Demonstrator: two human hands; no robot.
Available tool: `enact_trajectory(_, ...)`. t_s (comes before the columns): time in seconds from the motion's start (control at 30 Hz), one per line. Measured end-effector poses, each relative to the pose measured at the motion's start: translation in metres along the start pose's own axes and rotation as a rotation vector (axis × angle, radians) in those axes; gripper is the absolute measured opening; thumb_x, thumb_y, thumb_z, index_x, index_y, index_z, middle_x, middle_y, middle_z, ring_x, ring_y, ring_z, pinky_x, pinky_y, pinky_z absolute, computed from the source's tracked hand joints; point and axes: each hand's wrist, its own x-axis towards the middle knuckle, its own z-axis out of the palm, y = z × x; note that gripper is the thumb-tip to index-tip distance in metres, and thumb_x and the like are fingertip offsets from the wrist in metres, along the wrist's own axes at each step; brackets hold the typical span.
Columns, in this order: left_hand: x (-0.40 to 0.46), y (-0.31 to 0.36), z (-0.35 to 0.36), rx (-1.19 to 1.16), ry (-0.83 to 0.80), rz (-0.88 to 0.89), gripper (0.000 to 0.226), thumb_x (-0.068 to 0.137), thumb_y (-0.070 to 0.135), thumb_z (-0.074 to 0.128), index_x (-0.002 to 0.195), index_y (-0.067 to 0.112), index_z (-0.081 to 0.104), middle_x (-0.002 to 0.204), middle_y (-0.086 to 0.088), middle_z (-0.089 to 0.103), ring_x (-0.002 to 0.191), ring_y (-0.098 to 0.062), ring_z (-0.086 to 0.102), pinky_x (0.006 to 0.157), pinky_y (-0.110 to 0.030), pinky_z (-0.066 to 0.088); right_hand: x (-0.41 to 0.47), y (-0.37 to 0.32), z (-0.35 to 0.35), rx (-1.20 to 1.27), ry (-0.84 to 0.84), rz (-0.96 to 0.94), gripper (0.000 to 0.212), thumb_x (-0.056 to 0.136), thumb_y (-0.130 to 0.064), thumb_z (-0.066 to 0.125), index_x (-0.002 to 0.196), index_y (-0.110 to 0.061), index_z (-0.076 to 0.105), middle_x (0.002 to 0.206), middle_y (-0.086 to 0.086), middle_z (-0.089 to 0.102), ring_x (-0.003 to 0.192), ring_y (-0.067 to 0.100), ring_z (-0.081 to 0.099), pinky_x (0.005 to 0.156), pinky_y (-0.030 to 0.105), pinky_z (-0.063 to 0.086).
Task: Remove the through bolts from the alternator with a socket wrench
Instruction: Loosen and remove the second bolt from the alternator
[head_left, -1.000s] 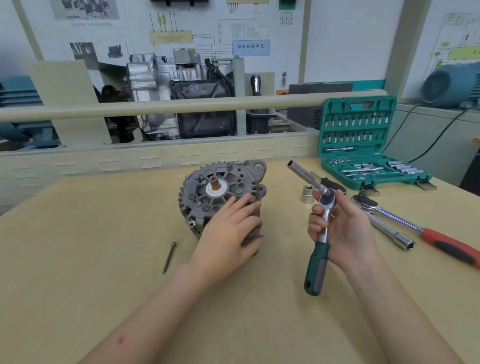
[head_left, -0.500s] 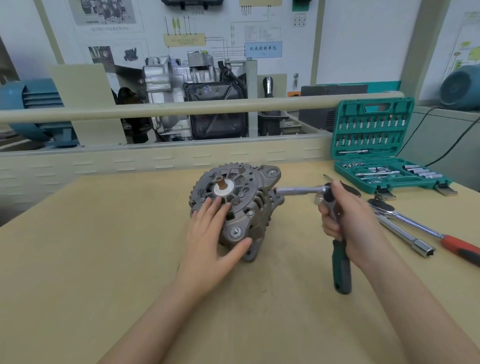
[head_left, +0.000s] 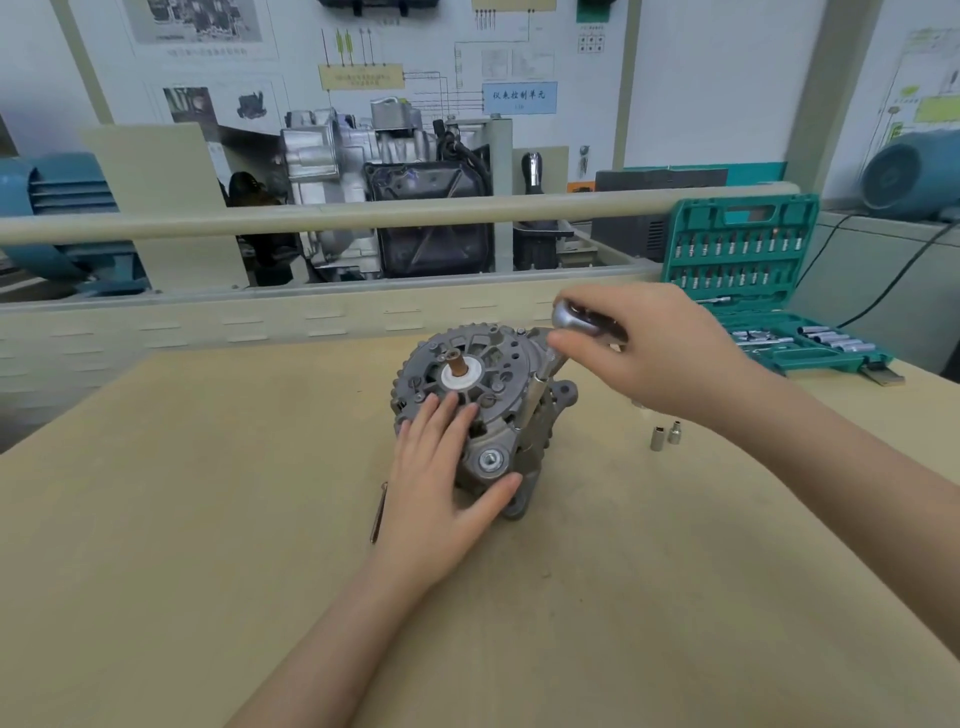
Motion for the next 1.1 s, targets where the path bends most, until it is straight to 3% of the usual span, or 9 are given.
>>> enact_trajectory(0.1, 0.0, 0.0, 0.0, 0.01, -0.005, 0.004, 0.073, 0.074, 0.056, 0.049, 0.138, 0.024, 0.032, 0.142, 0.018, 0.012, 0.132, 0.007, -0.002, 0.11, -0.018, -0.005, 0.006, -0.009, -0.004, -0.116, -0.028, -0.081, 0.027, 0.083, -0.049, 0.036, 0.07, -0.025, 0.042, 0.059, -0.009, 0.043, 0.057, 0.006, 0.04, 0.046, 0.023, 0.022)
enact_trajectory(0.2, -0.002, 0.0, -0.002, -0.021, -0.011, -0.001, 0.073, 0.074, 0.06, 0.048, 0.137, 0.027, 0.033, 0.144, 0.018, 0.014, 0.133, 0.008, -0.002, 0.109, -0.014, -0.007, 0.015, -0.015, -0.009, -0.188, -0.096, -0.185, 0.037, 0.081, -0.052, 0.034, 0.091, -0.023, 0.055, 0.078, -0.009, 0.056, 0.075, 0.014, 0.051, 0.053, 0.026, 0.033)
enact_trajectory(0.3, -0.002, 0.002, -0.007, -0.132, -0.019, -0.032, 0.06, 0.074, 0.055, 0.051, 0.129, 0.038, 0.034, 0.142, 0.021, 0.023, 0.133, 0.01, 0.003, 0.112, -0.023, 0.003, 0.028, -0.021, -0.015, -0.226, -0.261, -0.329, 0.042, 0.084, -0.048, 0.039, 0.11, -0.021, 0.058, 0.091, -0.003, 0.059, 0.083, 0.016, 0.053, 0.066, 0.03, 0.036)
enact_trajectory(0.43, 0.005, 0.015, -0.018, -0.243, 0.056, -0.06, 0.045, 0.076, 0.041, 0.053, 0.12, 0.032, 0.049, 0.117, 0.04, 0.03, 0.121, 0.022, 0.016, 0.11, -0.032, 0.02, 0.044, -0.032, -0.018, -0.29, -0.421, -0.414, 0.034, 0.087, -0.042, 0.044, 0.108, -0.018, 0.058, 0.09, -0.001, 0.061, 0.085, 0.019, 0.054, 0.076, 0.036, 0.041)
enact_trajectory(0.53, 0.026, 0.028, -0.028, -0.221, -0.005, -0.006, 0.038, 0.078, 0.037, 0.052, 0.112, 0.022, 0.059, 0.109, 0.025, 0.053, 0.119, -0.003, 0.04, 0.105, -0.042, 0.029, 0.046, -0.036, -0.017, -0.28, -0.458, -0.395, 0.031, 0.089, -0.042, 0.045, 0.11, -0.021, 0.056, 0.096, -0.003, 0.061, 0.087, 0.017, 0.053, 0.078, 0.039, 0.045)
enact_trajectory(0.67, 0.045, 0.035, -0.032, -0.279, -0.183, 0.024, 0.015, 0.086, 0.021, 0.058, 0.094, 0.011, 0.066, 0.088, -0.008, 0.066, 0.087, -0.021, 0.057, 0.083, -0.046, 0.044, 0.045, -0.032, -0.018, -0.24, -0.452, -0.379, 0.029, 0.089, -0.039, 0.048, 0.113, -0.025, 0.055, 0.093, -0.009, 0.057, 0.083, 0.012, 0.05, 0.076, 0.034, 0.045)
enact_trajectory(0.87, 0.045, 0.028, -0.018, -0.325, -0.053, 0.021, 0.012, 0.084, 0.016, 0.062, 0.081, 0.005, 0.065, 0.078, -0.008, 0.065, 0.077, -0.018, 0.058, 0.074, -0.041, 0.046, 0.054, -0.027, -0.019, -0.148, -0.487, -0.419, 0.024, 0.089, -0.034, 0.053, 0.106, -0.018, 0.058, 0.086, -0.009, 0.055, 0.077, 0.012, 0.048, 0.072, 0.028, 0.039)
enact_trajectory(1.0, 0.041, 0.03, -0.006, -0.359, 0.035, -0.016, 0.006, 0.082, 0.021, 0.064, 0.078, 0.02, 0.061, 0.075, 0.0, 0.06, 0.073, -0.013, 0.054, 0.064, -0.031, 0.043, 0.049, -0.026, -0.013, -0.259, -0.371, -0.387, 0.032, 0.086, -0.049, 0.044, 0.103, -0.024, 0.054, 0.084, -0.012, 0.054, 0.075, 0.01, 0.048, 0.062, 0.029, 0.038)
enact_trajectory(1.1, 0.035, 0.031, 0.007, -0.191, 0.043, 0.019, 0.038, 0.071, 0.037, 0.068, 0.101, 0.018, 0.055, 0.095, 0.002, 0.056, 0.092, -0.013, 0.049, 0.078, -0.031, 0.04, 0.041, -0.03, 0.0, -0.351, -0.15, -0.381, 0.039, 0.08, -0.064, 0.039, 0.076, -0.025, 0.042, 0.063, -0.006, 0.049, 0.058, 0.014, 0.044, 0.048, 0.027, 0.026)
